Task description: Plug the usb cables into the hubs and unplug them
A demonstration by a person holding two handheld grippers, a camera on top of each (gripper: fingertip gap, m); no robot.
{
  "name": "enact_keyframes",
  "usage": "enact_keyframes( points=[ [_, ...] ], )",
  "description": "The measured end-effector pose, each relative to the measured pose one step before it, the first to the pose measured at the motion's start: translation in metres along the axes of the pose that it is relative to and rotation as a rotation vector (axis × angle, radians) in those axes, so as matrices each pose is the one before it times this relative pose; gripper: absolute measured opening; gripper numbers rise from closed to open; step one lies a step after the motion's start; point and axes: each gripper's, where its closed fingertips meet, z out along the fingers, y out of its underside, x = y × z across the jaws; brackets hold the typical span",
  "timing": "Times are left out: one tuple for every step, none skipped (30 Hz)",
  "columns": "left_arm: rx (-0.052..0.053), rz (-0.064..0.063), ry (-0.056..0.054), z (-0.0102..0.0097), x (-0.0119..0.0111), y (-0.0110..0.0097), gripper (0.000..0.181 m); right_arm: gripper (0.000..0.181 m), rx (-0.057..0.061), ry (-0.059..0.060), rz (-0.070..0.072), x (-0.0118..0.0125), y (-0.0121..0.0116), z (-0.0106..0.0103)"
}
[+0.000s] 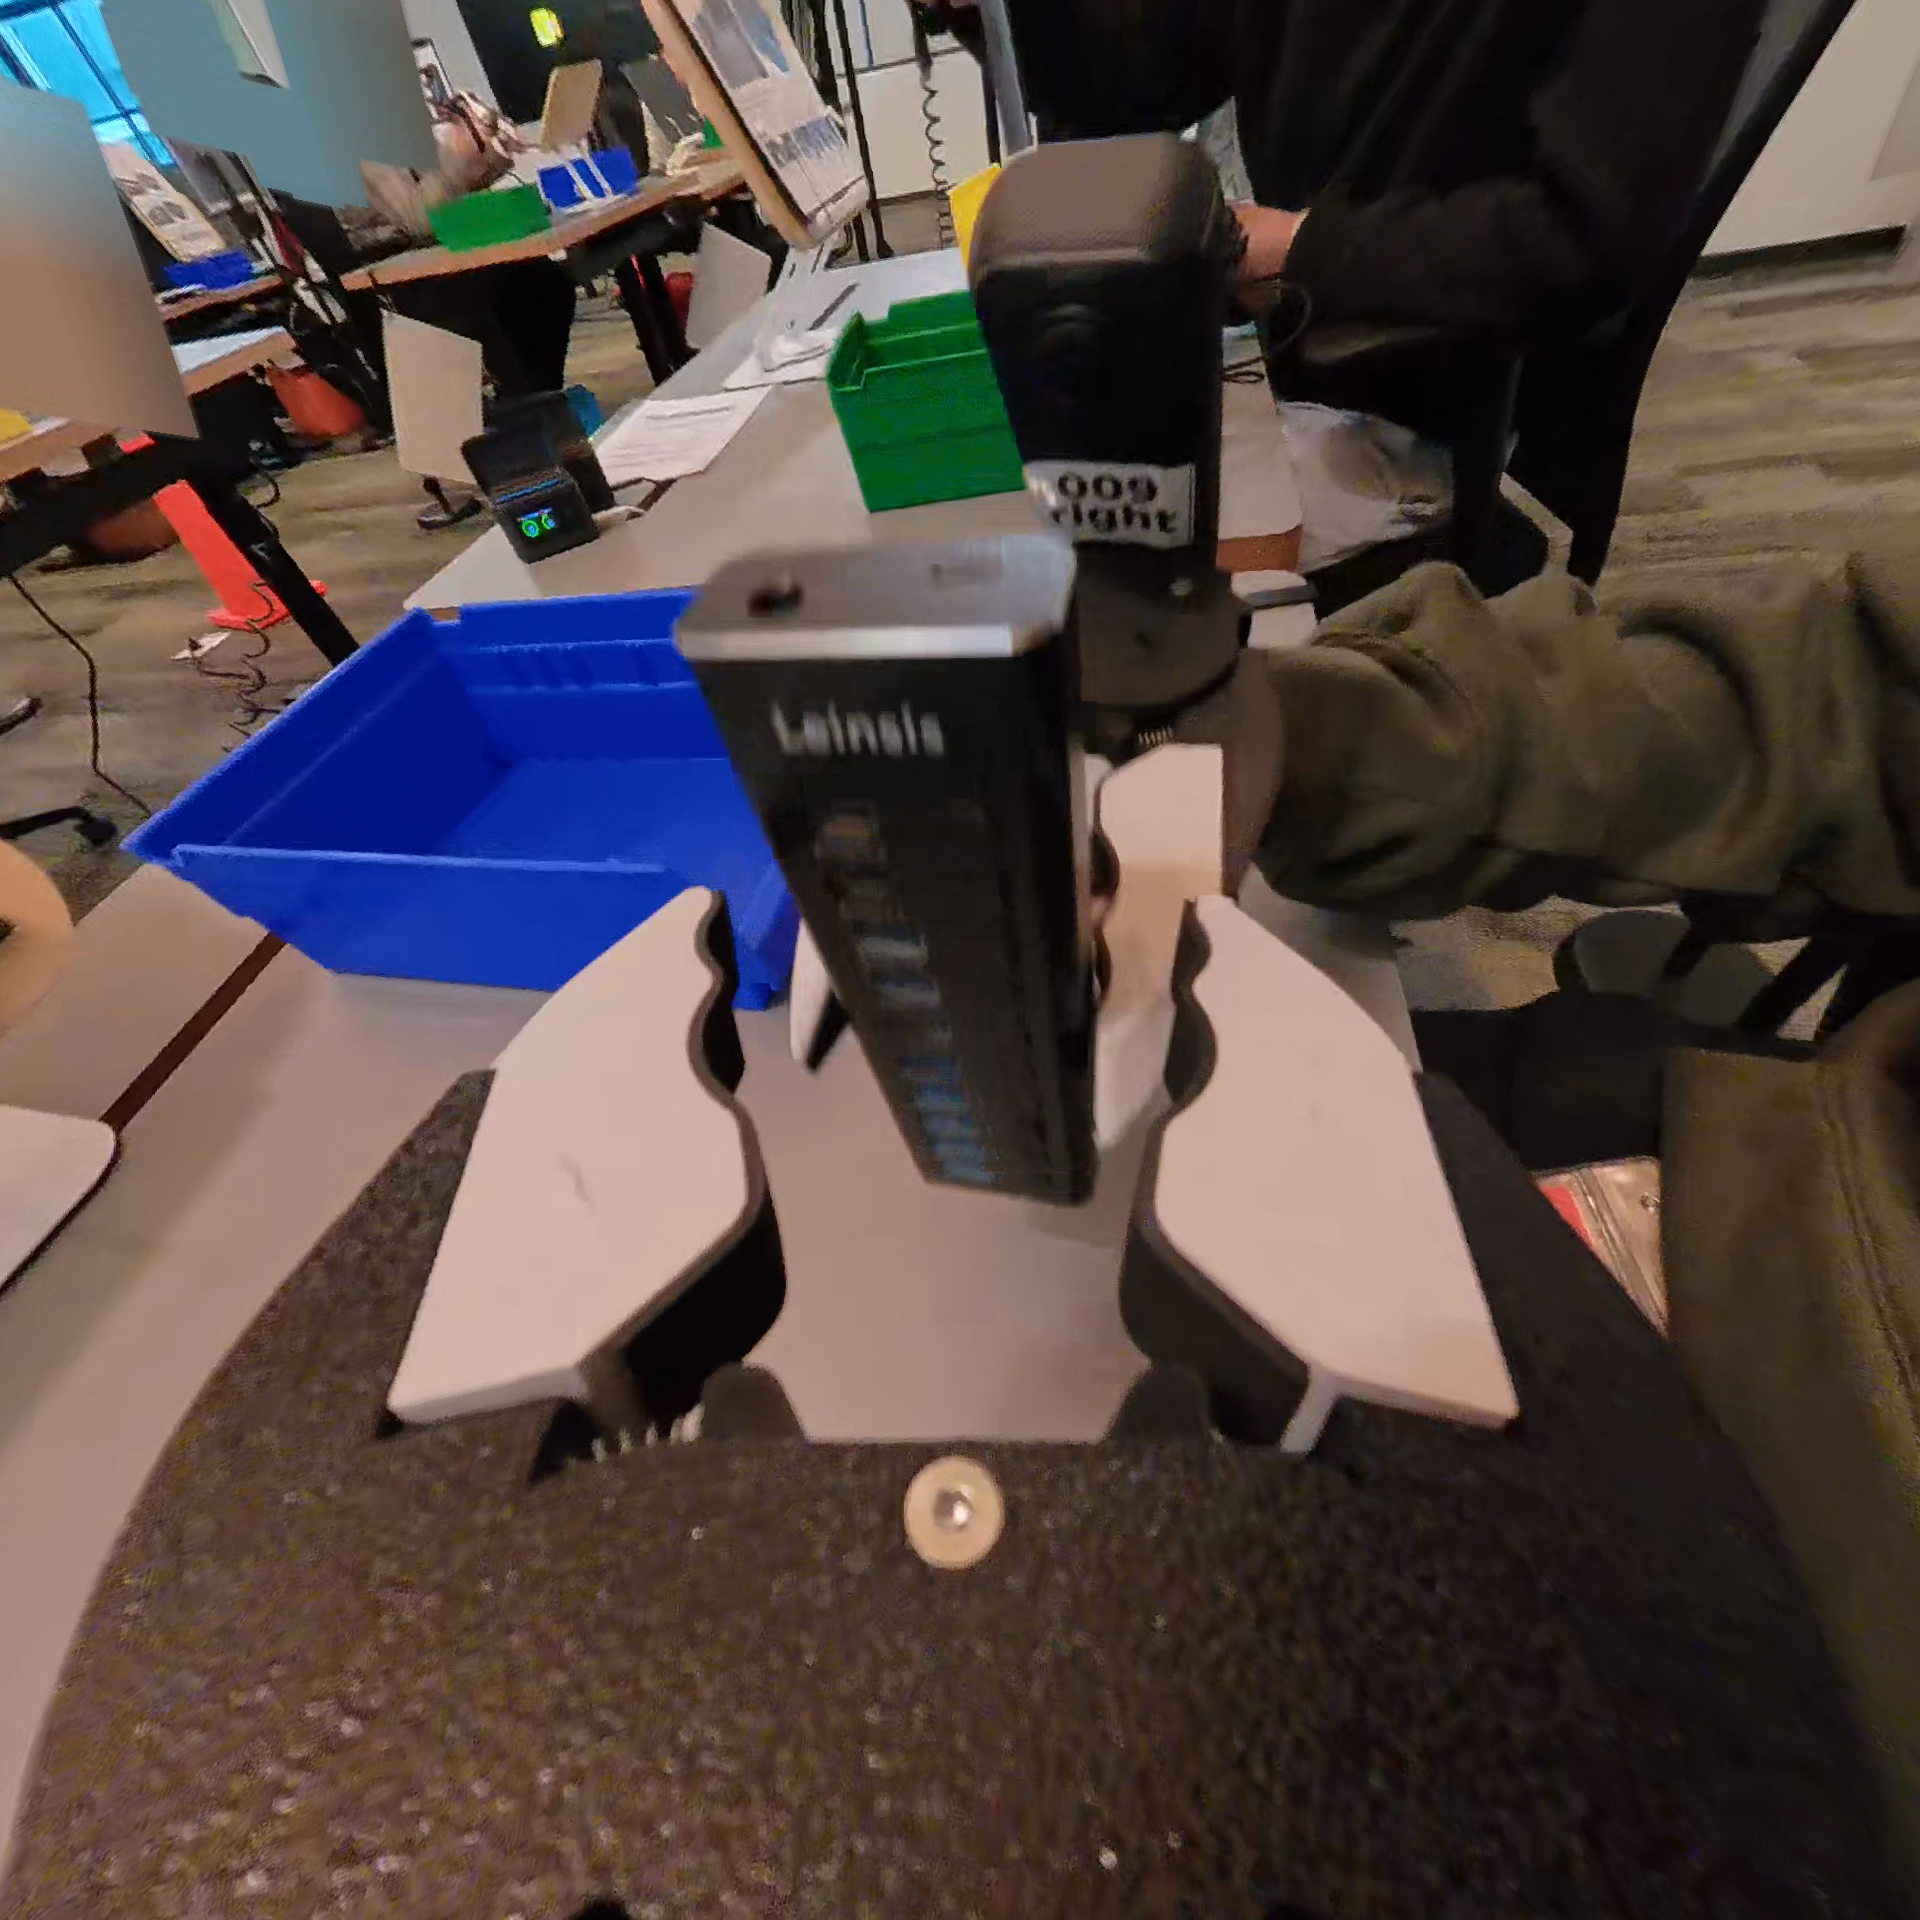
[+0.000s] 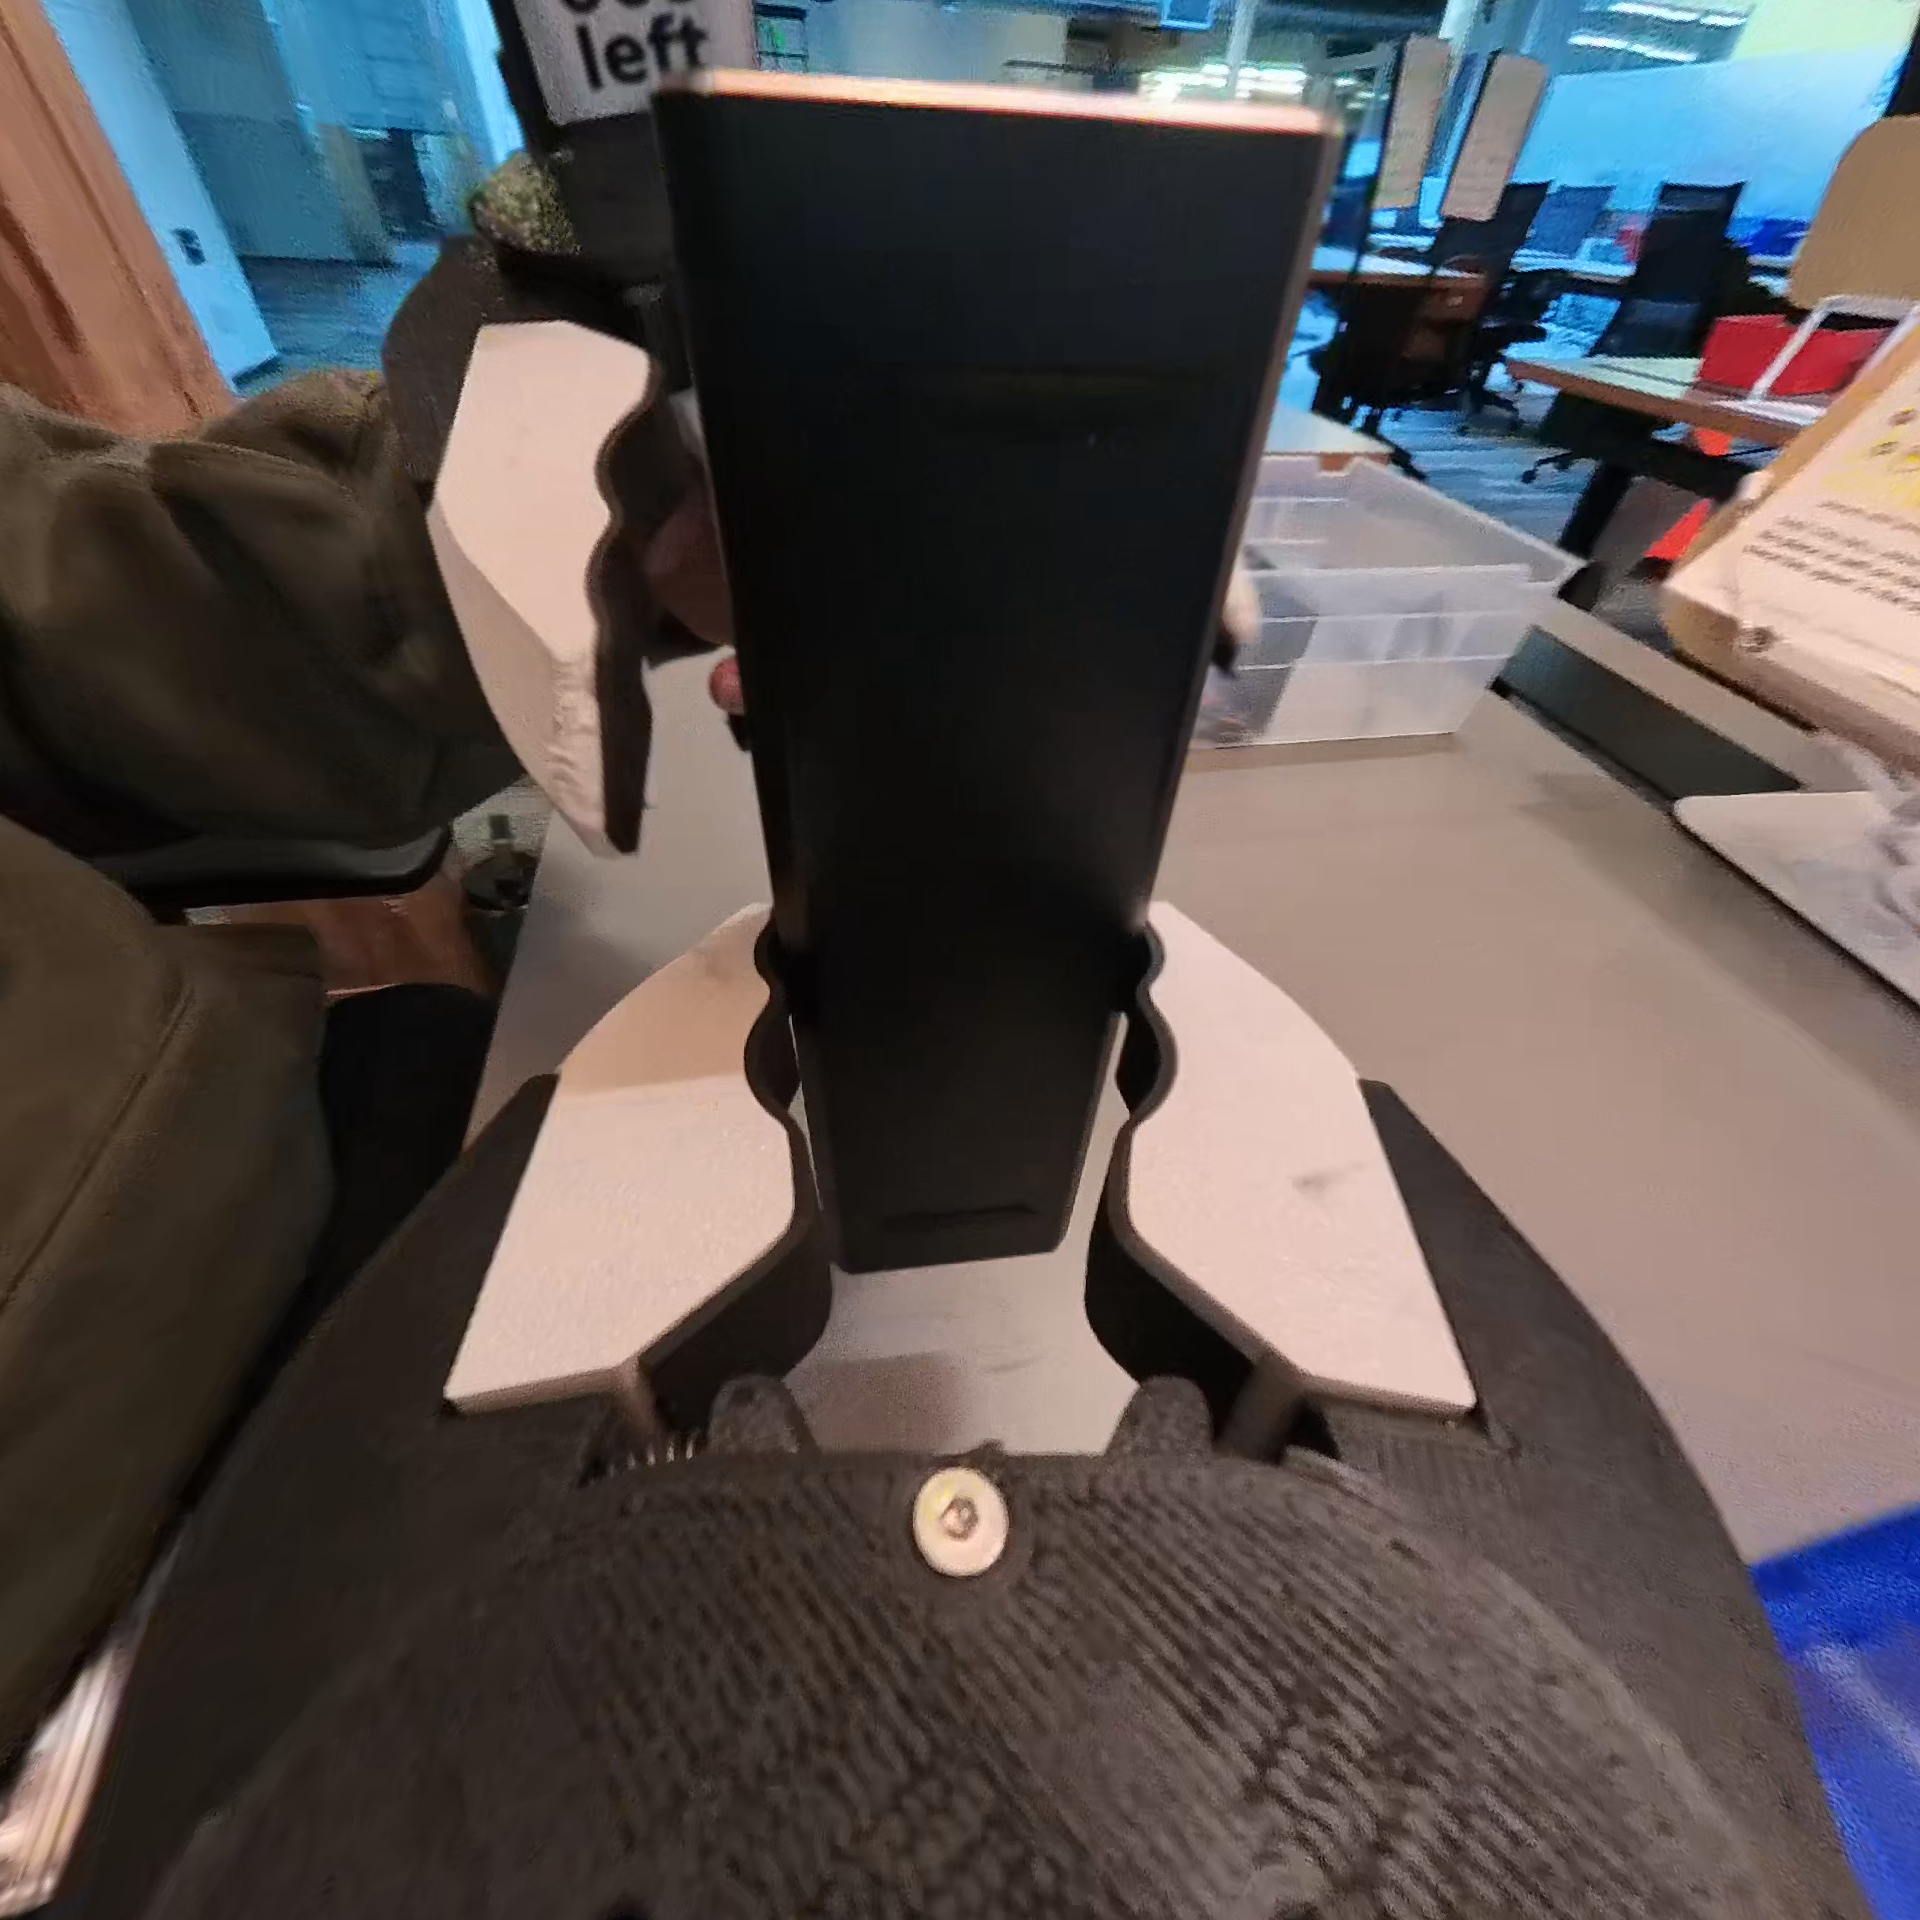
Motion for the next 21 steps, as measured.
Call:
enact_keyframes(
  points=[
    [0.0081,0.0036,-0.0113,0.00393,-0.00153,-0.00165,0.079,0.061,-0.0001,-0.0113,0.0069,-0.00304,0.00161,0.00511],
    [0.0121,-0.0020,-0.0064,0.00320,-0.00122,-0.00151,0.074,0.060,0.0008,-0.0081,0.0068,-0.00247,0.00141,0.00459],
    [0.0125,0.0024,0.0107,0.00175,0.00090,-0.00108,0.063,0.061,0.0047,-0.0187,0.0020,-0.00391,0.00096,0.00351],
    [0.0088,0.0118,0.0204,0.00158,0.00296,-0.00031,0.063,0.061,0.0168,-0.0127,0.0108,-0.00259,-0.00075,0.00262],
    [0.0116,0.0094,0.0059,0.00062,0.00151,-0.00087,0.062,0.061,0.0266,-0.0039,-0.0014,-0.00086,-0.00146,0.00128],
    [0.0121,-0.0002,-0.0020,-0.00043,-0.00007,-0.00120,0.062,0.061,0.0349,0.0015,-0.0055,0.00035,-0.00187,-0.00023],
    [0.0155,-0.0179,-0.0058,-0.00110,-0.00176,-0.00175,0.062,0.061,0.0452,0.0006,0.0078,0.00105,-0.00288,-0.00153],
    [0.0254,-0.0334,-0.0040,-0.00104,-0.00243,-0.00291,0.062,0.061,0.0503,0.0016,0.0243,0.00114,-0.00363,-0.00237],
    [0.0286,-0.0309,0.0009,-0.00099,-0.00228,-0.00359,0.062,0.061,0.0504,0.0097,0.0220,0.00141,-0.00418,-0.00235],
    [0.0221,-0.0148,0.0064,-0.00069,-0.00115,-0.00309,0.062,0.061,0.0368,0.0162,0.0123,0.00117,-0.00305,-0.00130],
    [0.0046,0.0016,0.0066,-0.00016,-0.00021,-0.00127,0.062,0.061,0.0077,0.0099,0.0055,0.00012,-0.00031,-0.00013],
    [-0.0105,0.0080,0.0111,0.00076,0.00131,0.00073,0.062,0.061,-0.0166,0.0002,0.0028,-0.00111,0.00215,0.00072],
    [-0.0141,0.0132,0.0131,0.00133,0.00230,0.00157,0.062,0.061,-0.0201,0.0015,-0.0031,-0.00165,0.00285,0.00082],
    [-0.0122,0.0119,0.0113,0.00125,0.00232,0.00149,0.062,0.061,-0.0109,0.0070,-0.0073,-0.00110,0.00260,0.00048],
    [-0.0106,0.0116,0.0087,0.00073,0.00181,0.00126,0.062,0.061,-0.0069,0.0072,0.0003,-0.00062,0.00259,0.00001],
    [-0.0079,0.0066,0.0065,0.00011,0.00119,0.00111,0.062,0.061,-0.0070,0.0015,0.0137,-0.00037,0.00268,-0.00056],
    [-0.0018,-0.0023,0.0025,-0.00031,0.00020,0.00061,0.062,0.061,0.0007,0.0045,0.0128,0.00022,0.00196,-0.00080],
    [0.0075,-0.0049,0.0030,-0.00036,-0.00002,0.00021,0.062,0.061,0.0123,0.0092,0.0003,0.00047,0.00024,-0.00077],
    [0.0105,-0.0015,0.0083,-0.00050,0.00039,0.00038,0.062,0.061,0.0056,0.0086,-0.0110,-0.00004,0.00071,0.00007],
    [0.0099,0.0031,0.0125,-0.00042,0.00112,0.00108,0.062,0.061,-0.0117,0.0008,-0.0071,-0.00069,0.00217,0.00125],
    [0.0081,0.0035,0.0159,-0.00023,0.00130,0.00189,0.061,0.061,-0.0209,0.0025,-0.0026,-0.00070,0.00315,0.00226]
  ],
)
